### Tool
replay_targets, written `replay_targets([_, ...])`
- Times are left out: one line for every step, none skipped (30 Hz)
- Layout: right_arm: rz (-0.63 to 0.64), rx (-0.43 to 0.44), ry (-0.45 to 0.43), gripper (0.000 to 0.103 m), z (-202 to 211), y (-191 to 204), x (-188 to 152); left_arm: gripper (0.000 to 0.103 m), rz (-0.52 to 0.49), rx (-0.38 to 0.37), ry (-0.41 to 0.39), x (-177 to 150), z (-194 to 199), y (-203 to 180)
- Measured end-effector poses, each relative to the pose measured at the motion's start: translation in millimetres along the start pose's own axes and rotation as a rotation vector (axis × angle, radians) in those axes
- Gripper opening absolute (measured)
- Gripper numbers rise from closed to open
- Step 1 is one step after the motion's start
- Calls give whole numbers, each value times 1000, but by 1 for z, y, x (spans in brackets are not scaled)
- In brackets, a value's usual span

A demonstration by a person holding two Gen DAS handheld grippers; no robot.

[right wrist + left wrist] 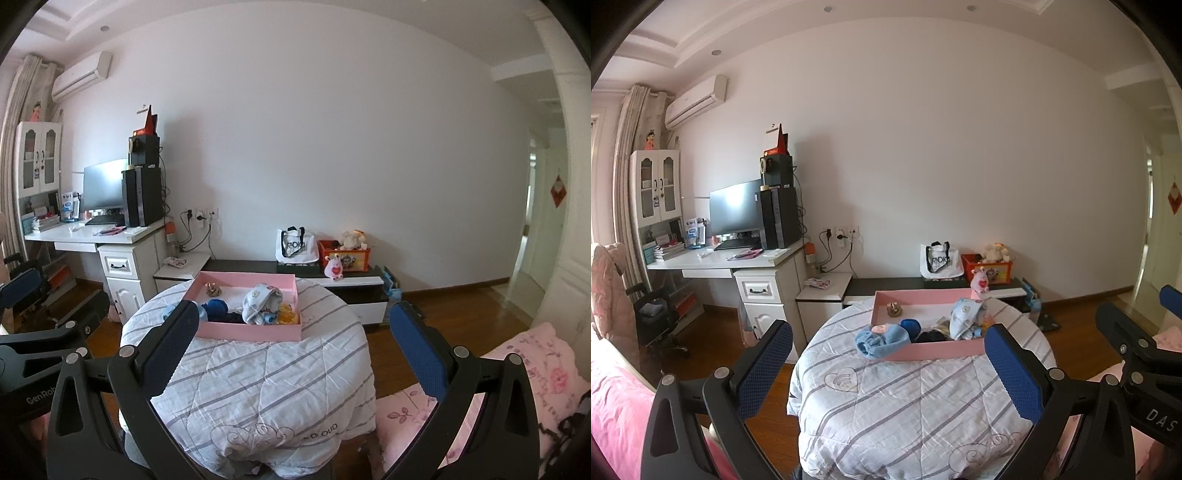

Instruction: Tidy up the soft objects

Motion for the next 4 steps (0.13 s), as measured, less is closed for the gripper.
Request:
replay_targets([0,1,1,103,-1,-1,0,103,0,1,0,0,0,0])
replay_targets([0,2,2,103,0,-1,0,103,1,0,2,0,0,0])
replay_targets([-1,4,4,103,-1,-1,0,103,0,0,0,0,0,0])
replay_targets([-3,5,4,103,0,-2,-1,103,0,-1,-1,0,-1,-1])
Point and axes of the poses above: each gripper's, at about its wrist camera, not at the fingertips, and z roughly against the way its jaws point, y to its left, x to its top, the point moved 5 cm from there along -z, roughly the way its jaws point, and after that the axes turned 13 degrees about y, right-handed, at the moved point
